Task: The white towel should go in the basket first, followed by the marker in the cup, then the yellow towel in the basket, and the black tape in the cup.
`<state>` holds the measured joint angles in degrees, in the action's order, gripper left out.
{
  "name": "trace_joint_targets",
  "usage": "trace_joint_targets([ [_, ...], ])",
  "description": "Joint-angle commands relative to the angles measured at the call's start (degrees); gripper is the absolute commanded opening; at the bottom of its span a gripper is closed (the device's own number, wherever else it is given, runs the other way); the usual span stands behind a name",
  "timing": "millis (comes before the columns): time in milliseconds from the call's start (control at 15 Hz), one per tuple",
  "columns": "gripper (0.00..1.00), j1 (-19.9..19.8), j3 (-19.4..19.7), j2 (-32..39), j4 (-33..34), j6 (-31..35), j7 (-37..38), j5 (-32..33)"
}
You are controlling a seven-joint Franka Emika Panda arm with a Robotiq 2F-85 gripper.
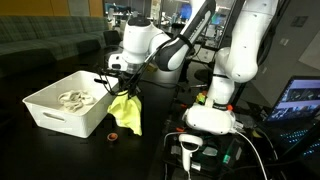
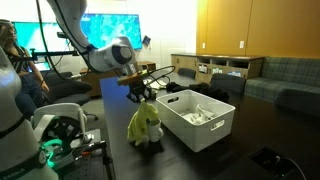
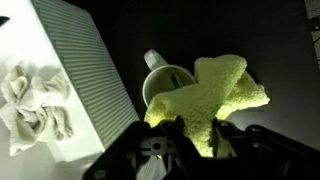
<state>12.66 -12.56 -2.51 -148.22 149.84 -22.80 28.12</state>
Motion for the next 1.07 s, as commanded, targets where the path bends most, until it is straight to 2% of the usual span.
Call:
trace_joint_targets([
  [0, 0.04, -1.57, 1.3, -8.45, -3.13, -1.17, 2.91, 0.44],
  [533, 0.05, -4.24, 2.65, -14.52, 2.32, -10.74, 4.63, 0.17],
  [1000, 0.05, -8.19, 4.5, -11.47, 12.87, -14.96, 2.27, 6.52],
])
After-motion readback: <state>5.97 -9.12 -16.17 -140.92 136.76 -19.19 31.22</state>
